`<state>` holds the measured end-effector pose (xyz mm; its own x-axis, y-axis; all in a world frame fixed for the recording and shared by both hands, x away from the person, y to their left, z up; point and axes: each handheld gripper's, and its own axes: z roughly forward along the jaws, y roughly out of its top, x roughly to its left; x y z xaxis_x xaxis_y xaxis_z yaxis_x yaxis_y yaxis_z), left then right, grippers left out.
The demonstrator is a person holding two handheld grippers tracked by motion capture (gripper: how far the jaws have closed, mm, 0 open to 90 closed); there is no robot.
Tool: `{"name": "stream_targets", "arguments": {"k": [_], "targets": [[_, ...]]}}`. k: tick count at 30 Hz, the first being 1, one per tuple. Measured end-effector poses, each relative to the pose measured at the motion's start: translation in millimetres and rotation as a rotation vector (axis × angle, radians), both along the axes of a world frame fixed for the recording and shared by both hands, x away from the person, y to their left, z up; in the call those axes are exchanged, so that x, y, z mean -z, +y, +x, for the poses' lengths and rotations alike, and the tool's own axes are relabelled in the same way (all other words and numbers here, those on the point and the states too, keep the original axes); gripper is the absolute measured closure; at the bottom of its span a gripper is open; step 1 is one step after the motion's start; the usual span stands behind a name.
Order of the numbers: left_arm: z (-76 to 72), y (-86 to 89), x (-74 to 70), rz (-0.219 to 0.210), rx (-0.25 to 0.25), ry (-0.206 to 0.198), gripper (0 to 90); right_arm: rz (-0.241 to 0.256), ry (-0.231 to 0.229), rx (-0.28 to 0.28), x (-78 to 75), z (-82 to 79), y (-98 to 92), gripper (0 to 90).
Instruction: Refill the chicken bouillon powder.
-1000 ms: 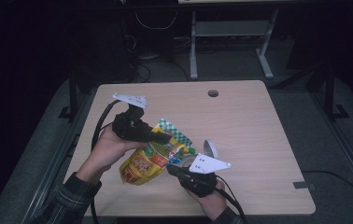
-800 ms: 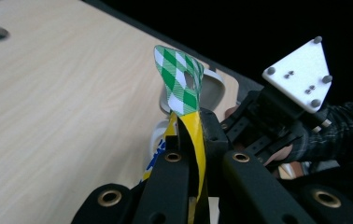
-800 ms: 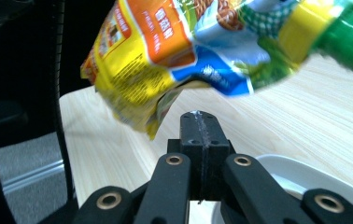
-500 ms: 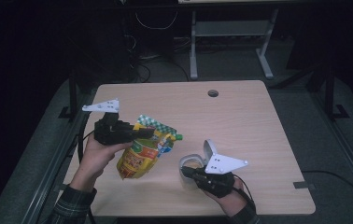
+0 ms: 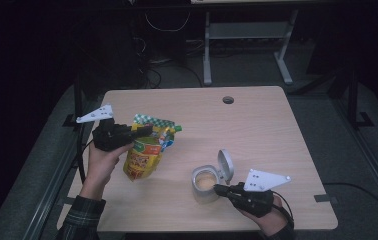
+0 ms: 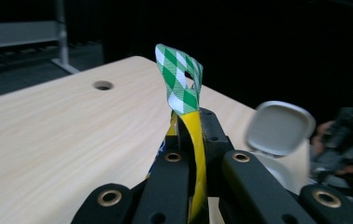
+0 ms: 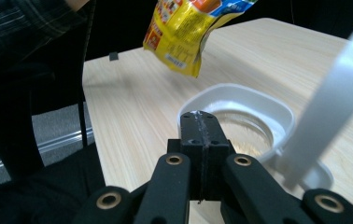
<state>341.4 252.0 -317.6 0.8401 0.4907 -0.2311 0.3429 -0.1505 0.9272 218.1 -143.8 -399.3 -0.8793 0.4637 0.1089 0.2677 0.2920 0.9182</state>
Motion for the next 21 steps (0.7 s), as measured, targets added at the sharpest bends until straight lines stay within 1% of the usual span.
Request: {"name": "stream_targets", "arguments": {"k": [2,3,5,7,11,12,13,15,17,18,19,21], "targets": [[4.5,3.1,4.5,0.006,-0.024,-0.004,90.0,-0.005,0.005,0.002,2.5,-1.3,-4.8,90.0],[7.3,4.3,6.7,0.011,-0.028,-0.005,90.0,-0.009,0.007,0.004,3.8,-1.7,-7.3,90.0],[11.8,5.6,10.0,0.025,-0.049,-0.016,90.0,-0.013,0.015,0.007,6.2,-2.9,-12.3,90.0],[16.1,6.0,12.3,0.033,-0.059,-0.032,90.0,-0.021,0.014,0.013,8.6,-2.9,-17.2,90.0],[26.4,7.1,18.1,0.016,-0.078,-0.055,90.0,-0.022,0.027,0.031,11.7,-2.9,-28.4,90.0],[27.5,7.1,18.8,0.014,-0.080,-0.056,90.0,-0.023,0.028,0.037,12.6,-2.5,-33.1,90.0],[29.8,7.3,20.5,0.015,-0.082,-0.067,90.0,-0.025,0.030,0.040,13.0,-2.4,-34.7,90.0],[33.8,7.1,23.8,0.009,-0.089,-0.070,89.9,-0.017,0.037,0.064,14.8,-0.4,-42.0,90.0],[37.0,7.0,27.3,0.005,-0.089,-0.076,89.9,-0.022,0.026,0.097,16.4,3.7,-49.3,90.0],[38.2,6.8,29.1,0.007,-0.091,-0.074,89.9,-0.017,0.027,0.111,17.1,6.3,-53.0,90.0],[39.2,6.7,30.8,0.012,-0.092,-0.078,89.9,-0.016,0.027,0.129,17.7,8.6,-55.8,90.0],[40.2,7.3,36.2,0.010,-0.101,-0.087,89.9,-0.017,0.029,0.159,19.4,13.3,-61.7,90.0]]}}
